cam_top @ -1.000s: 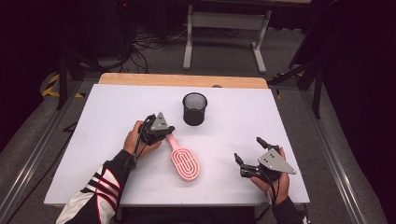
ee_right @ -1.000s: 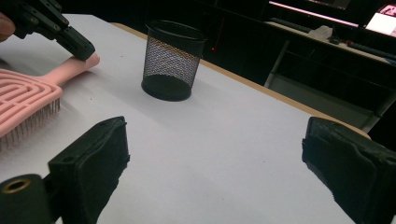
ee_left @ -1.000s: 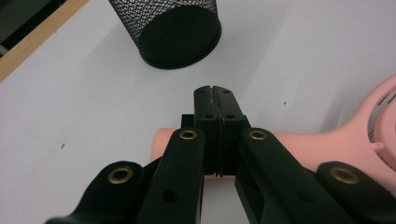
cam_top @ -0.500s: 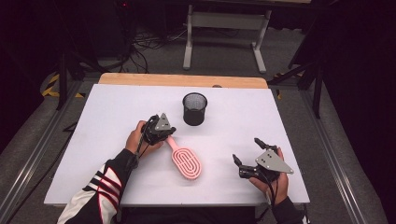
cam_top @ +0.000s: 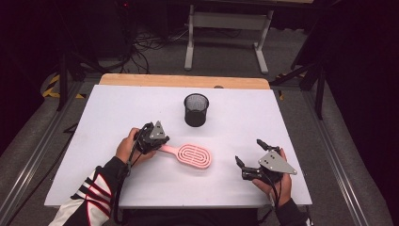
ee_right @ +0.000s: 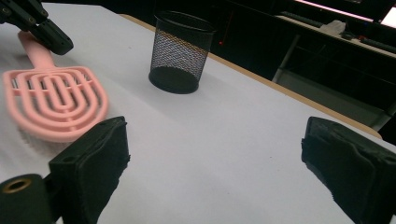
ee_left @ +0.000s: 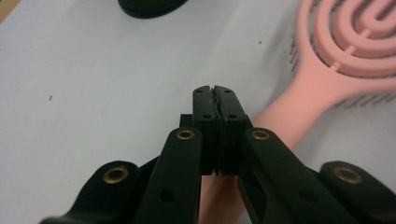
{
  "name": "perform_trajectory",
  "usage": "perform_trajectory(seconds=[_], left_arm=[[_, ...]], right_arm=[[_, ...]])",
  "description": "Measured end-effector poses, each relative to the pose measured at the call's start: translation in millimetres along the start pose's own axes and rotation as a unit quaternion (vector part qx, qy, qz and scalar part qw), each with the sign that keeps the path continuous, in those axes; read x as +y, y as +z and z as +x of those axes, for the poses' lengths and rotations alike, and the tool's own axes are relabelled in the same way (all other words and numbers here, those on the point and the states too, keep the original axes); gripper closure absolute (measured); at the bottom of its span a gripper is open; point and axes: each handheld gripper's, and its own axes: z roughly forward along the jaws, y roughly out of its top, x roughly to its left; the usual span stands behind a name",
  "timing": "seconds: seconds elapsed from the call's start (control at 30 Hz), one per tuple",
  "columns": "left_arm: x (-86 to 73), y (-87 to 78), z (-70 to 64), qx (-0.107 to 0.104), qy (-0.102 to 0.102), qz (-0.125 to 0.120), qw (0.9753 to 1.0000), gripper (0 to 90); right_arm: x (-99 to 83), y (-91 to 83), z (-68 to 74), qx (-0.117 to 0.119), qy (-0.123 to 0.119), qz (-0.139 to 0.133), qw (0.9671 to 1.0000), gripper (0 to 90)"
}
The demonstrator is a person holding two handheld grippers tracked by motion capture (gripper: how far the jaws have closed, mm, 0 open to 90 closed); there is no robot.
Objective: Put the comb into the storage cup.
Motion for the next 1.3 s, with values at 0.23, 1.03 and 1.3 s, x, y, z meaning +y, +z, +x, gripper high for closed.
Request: perform_trajectory(seconds=[0.23,1.03,1.3], left_arm=[[-2.7,-0.5,-9.9,-0.018,0.005,0.025,0.9995,87.5],[-27.4,-24.2,-33.0,-0.048,-0.002,0.048,0.9977,84.4],[-36.1,-31.9,-34.9,-0.046,-0.023,0.044,0.9977,82.0]], right_arm=[[-0.4,0.1,0.0,0.001,-0.002,0.003,1.0,8.2],[-1.2,0.6,-1.7,0.003,0.005,0.007,1.0,8.3],[-1.0,0.6,-1.2,0.002,0.003,0.008,1.0,8.3]])
